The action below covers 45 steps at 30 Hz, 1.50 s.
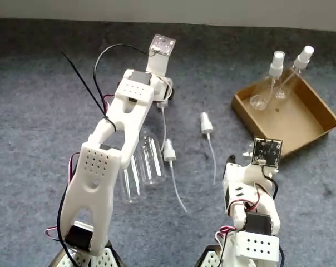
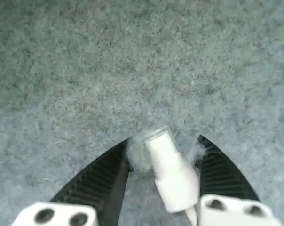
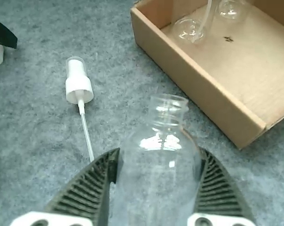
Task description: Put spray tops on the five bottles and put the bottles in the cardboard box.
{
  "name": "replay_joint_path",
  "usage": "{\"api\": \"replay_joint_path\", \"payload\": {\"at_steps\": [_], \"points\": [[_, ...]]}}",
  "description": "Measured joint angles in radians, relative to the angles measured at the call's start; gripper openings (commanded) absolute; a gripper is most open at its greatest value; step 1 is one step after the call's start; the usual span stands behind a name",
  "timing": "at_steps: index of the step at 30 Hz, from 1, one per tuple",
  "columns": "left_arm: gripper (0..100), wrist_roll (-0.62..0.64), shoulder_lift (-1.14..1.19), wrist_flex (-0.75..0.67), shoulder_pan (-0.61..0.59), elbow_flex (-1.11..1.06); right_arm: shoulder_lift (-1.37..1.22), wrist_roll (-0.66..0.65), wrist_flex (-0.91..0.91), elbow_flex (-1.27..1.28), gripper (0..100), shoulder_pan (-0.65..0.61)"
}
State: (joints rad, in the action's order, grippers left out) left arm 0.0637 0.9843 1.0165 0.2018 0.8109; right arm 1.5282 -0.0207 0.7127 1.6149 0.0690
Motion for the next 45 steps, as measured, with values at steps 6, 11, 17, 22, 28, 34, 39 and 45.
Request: {"api": "replay_joint_path", "payload": {"at_steps": [6,11,17,22,28,34,39,45], "points": [[1,0.006,0.038,0.061,0.003,0.080,0.000,0.000,0.000,0.000,14.6,0.000],[2,0.005,0.061,0.091,-0.002,0.126,0.000,0.000,0.000,0.000,14.6,0.000],[2,0.005,0.061,0.092,0.000,0.129,0.000,0.000,0.000,0.000,14.6,0.000],[2,0.005,0.063,0.092,0.014,0.137,0.000,0.000,0.000,0.000,14.6,0.000],[2,0.005,0.063,0.092,0.072,0.255,0.000,0.000,0.000,0.000,14.6,0.000],[2,0.005,0.063,0.140,0.087,0.420,0.000,0.000,0.000,0.000,14.6,0.000],[2,0.005,0.063,0.338,0.097,0.634,0.000,0.000,0.000,0.000,14.6,0.000],[2,0.005,0.051,0.523,0.101,0.801,-0.006,0.000,0.000,0.000,14.6,-0.078]]}}
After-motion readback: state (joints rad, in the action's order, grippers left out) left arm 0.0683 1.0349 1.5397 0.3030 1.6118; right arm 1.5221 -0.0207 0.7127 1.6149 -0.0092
